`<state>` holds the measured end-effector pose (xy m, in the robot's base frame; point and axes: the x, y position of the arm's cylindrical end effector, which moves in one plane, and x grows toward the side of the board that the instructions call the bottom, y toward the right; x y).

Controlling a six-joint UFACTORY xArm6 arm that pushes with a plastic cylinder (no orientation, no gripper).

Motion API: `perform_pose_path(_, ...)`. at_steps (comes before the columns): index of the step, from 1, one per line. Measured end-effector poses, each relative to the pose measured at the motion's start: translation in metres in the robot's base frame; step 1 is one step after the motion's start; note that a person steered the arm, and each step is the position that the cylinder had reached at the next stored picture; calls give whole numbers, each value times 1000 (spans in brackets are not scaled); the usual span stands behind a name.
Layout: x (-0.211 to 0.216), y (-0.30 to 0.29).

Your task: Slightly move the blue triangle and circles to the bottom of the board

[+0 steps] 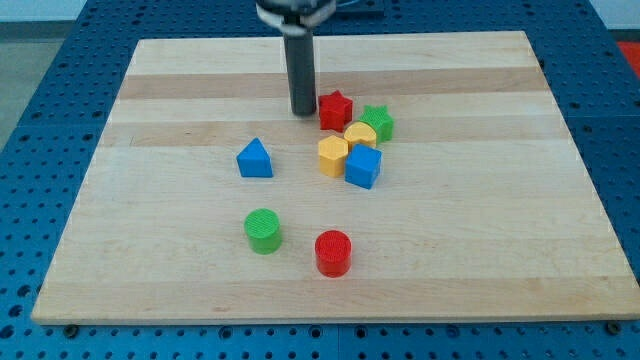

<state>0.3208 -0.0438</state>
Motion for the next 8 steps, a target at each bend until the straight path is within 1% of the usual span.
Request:
perform_pose_path(1,39,-30)
perform_pose_path(2,68,-36)
perform_pose_path(4,75,-36)
perform_pose_path(5,118,-40)
perform_pose_path(7,230,-40)
perform_pose_path(8,279,-40)
